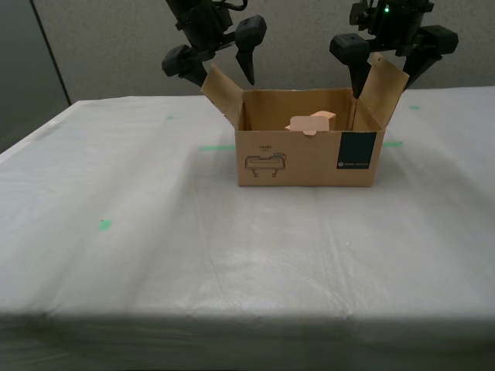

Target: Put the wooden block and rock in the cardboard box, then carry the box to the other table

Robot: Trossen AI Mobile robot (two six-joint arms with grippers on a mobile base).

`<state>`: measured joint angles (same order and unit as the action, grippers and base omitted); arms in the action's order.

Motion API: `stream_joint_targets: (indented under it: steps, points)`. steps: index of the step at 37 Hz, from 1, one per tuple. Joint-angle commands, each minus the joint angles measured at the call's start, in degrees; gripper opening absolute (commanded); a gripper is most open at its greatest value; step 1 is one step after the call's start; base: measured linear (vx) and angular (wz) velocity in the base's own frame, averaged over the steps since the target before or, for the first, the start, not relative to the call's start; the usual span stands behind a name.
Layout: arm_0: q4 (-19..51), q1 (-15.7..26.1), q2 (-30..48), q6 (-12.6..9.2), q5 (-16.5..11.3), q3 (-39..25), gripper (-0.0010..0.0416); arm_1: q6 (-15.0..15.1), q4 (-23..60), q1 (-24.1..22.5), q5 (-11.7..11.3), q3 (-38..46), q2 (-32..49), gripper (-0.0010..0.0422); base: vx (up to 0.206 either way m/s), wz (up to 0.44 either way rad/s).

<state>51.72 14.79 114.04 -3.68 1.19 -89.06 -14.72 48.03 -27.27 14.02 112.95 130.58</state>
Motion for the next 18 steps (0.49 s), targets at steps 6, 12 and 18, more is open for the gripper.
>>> stream_joint_targets:
  steps: [6,12,18]
  points:
    - [0.26,0.17,-0.02,0.79,0.26,-0.04,0.04,0.15,0.46,0.11,-0.02,0.0,-0.11,0.0364,0.0,0.0]
    - [0.87,0.26,-0.5,0.76,0.26,-0.04,0.0399,0.15,1.14,0.35,-0.04,0.0,-0.68,0.0383,0.0,0.0]
    - [1.68,0.26,-1.97,0.7,0.28,-0.04,0.0399,1.2,1.66,0.74,-0.07,0.0,-2.62,0.0396,0.0,0.0]
